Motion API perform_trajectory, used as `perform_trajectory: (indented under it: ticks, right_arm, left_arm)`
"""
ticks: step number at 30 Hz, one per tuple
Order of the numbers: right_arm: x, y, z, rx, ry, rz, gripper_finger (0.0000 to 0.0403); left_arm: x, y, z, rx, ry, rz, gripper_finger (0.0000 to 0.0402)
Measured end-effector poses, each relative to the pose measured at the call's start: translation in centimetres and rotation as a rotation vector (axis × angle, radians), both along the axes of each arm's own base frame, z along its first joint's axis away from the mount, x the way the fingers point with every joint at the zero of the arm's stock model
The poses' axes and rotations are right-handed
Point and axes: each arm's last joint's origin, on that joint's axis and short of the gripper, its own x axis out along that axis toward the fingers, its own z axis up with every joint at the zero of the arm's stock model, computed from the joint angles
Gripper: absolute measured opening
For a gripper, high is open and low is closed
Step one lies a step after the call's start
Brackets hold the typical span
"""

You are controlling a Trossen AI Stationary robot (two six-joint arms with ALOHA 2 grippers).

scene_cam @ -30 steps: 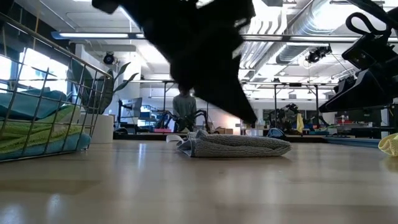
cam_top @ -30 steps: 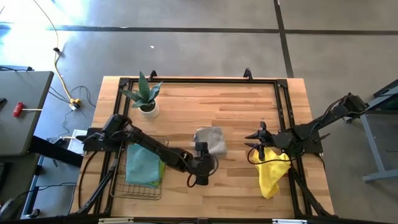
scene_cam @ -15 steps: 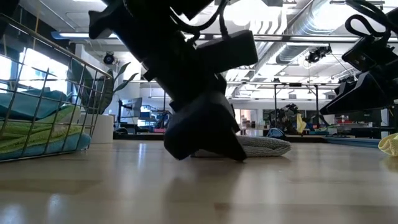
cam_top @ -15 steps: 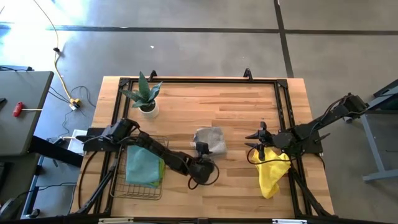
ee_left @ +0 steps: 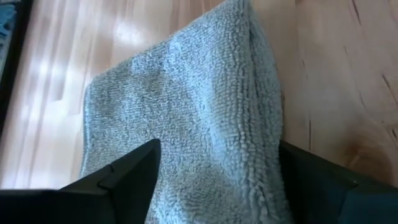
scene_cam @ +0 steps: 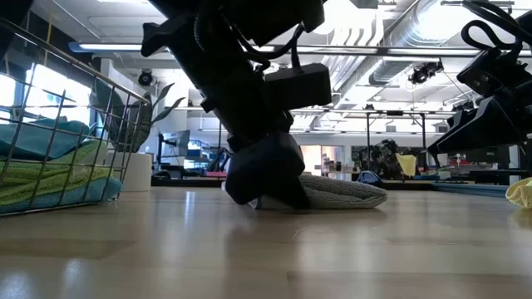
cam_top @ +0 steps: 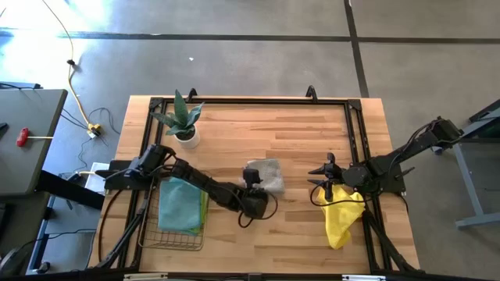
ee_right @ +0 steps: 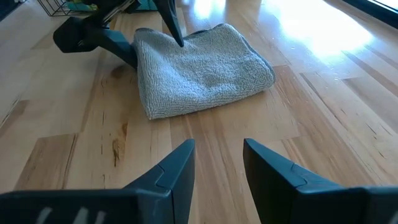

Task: Fold microfiber towels
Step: Put the gray microfiber towel into the wire basket

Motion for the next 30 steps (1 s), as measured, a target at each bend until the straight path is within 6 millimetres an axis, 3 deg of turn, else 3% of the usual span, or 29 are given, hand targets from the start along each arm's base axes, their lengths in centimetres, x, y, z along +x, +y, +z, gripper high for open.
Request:
perform_trajectory:
  ticks: [6,14,21,25,30]
  right_arm:
    - [0.0,0.0,0.0,0.000,0.000,0.000,0.0128]
    - [0.0,0.0,0.0,0.000,0.000,0.000,0.0128]
    - [0.0,0.0,0.0,0.000,0.000,0.000,0.0128]
    - [0.0,0.0,0.0,0.000,0.000,0.000,0.0128]
    - [0.0,0.0,0.0,0.000,0.000,0.000,0.0128]
  left_arm:
    - [0.1,0.3,-0.1,-0.056,0.008,-0.020,0.0208]
    - [0.2,0.1,-0.1,-0.098,0.040,-0.079,0.0017]
    - [1.4,-0.2,2.5,-0.070,0.167,-0.112,0.0005]
    - [2.1,-0.7,6.9,-0.071,0.235,-0.109,0.0004]
    - [1.3,-1.2,11.9,-0.099,0.339,-0.073,0.0002]
